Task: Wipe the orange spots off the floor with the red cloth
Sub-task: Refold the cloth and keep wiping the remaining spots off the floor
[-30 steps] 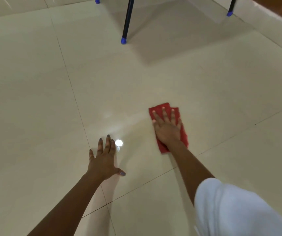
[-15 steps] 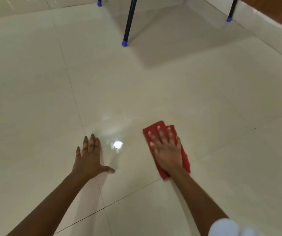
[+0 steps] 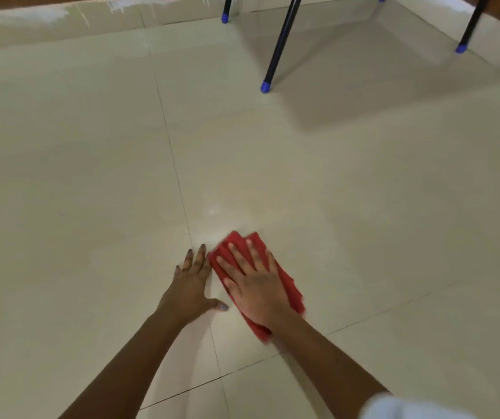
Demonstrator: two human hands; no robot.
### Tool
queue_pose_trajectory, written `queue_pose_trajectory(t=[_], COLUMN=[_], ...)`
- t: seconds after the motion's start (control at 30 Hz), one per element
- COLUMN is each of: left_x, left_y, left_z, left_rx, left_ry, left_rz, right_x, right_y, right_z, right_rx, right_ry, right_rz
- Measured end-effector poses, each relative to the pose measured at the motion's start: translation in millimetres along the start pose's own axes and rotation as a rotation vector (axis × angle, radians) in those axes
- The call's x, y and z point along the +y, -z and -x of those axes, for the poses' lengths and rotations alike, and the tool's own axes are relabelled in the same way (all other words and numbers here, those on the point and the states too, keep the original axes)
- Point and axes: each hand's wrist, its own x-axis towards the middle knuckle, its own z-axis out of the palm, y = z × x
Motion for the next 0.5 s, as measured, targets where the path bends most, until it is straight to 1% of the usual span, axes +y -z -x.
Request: queue_pose_trajectory(t=[0.03, 0.1, 0.13, 0.2, 0.23, 0.27, 0.3, 0.37, 0.43, 0.47, 0.5], left_x=[-7, -20, -25, -32, -34, -34, -34, -33, -32, -32, -33], left_y=[2, 0, -2, -7, -9, -11, -12, -13, -15, -15, -18], left_z=[3, 12, 18, 31, 35, 39, 42, 44, 48, 52, 56], left_rx=[0.023, 0.048, 0.053, 0.064, 0.067, 0.069, 0.070, 0.075, 0.068, 0.070, 0.068], left_ry=[-0.011, -0.012, 0.002, 0.049, 0.078, 0.100, 0.114, 0.120, 0.109, 0.103, 0.098], left_rz=[0.017, -0.001, -0.019, -0.040, -0.040, -0.038, -0.032, 0.007, 0.036, 0.042, 0.044], right_x=[6, 36, 53, 78, 80, 72, 57, 13, -27, -39, -41], right_y=[-3, -1, 3, 10, 12, 13, 13, 6, -5, -10, -14], right_z=[18, 37, 35, 12, -3, -16, -23, -20, 14, 35, 57], right_rx=[0.022, 0.058, 0.071, 0.023, 0.002, -0.010, -0.023, -0.049, -0.057, -0.021, 0.017], right_ry=[-0.017, -0.158, -0.253, -0.416, -0.463, -0.461, -0.402, -0.164, 0.050, 0.103, 0.111], right_rz=[0.008, 0.000, -0.007, -0.012, -0.020, -0.023, -0.026, -0.018, -0.007, -0.009, -0.009])
